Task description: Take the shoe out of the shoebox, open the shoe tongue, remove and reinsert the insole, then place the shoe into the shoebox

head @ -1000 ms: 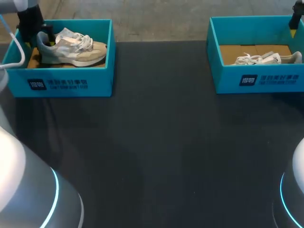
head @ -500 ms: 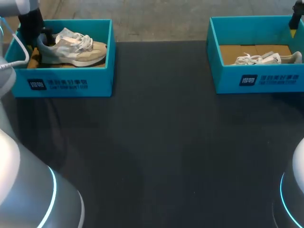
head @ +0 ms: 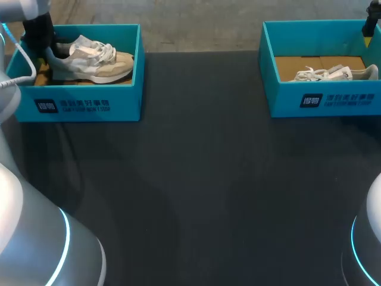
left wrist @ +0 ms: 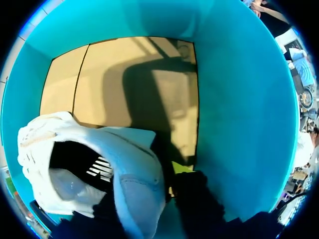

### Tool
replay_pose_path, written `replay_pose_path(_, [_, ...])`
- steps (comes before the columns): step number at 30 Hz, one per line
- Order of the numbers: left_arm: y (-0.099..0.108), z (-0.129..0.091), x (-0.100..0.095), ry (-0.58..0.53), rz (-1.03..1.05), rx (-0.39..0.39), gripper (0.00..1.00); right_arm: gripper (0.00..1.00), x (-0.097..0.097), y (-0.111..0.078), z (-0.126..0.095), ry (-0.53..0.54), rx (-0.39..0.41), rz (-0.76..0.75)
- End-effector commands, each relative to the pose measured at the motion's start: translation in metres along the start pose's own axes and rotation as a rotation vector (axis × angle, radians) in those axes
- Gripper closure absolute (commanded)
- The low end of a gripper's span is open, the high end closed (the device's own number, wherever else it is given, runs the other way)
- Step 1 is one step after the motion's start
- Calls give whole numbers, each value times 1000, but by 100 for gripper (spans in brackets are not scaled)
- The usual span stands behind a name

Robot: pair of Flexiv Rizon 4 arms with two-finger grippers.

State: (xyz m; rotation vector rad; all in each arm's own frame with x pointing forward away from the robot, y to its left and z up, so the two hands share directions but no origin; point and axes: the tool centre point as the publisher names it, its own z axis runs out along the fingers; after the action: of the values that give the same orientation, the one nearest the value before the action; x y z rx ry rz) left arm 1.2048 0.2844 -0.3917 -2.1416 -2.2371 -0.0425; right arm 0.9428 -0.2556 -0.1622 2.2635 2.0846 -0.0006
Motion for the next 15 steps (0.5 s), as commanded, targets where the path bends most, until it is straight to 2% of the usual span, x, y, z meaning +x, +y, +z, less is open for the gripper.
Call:
replay_pose_path(1, [7,5,-2,-11,0,23,100,0,0,-1,0,-1,-1,2])
replay_pose_path(15, [-4,-19,5,-43,-17,2,100,0,0,-1,0,-1,-1,2])
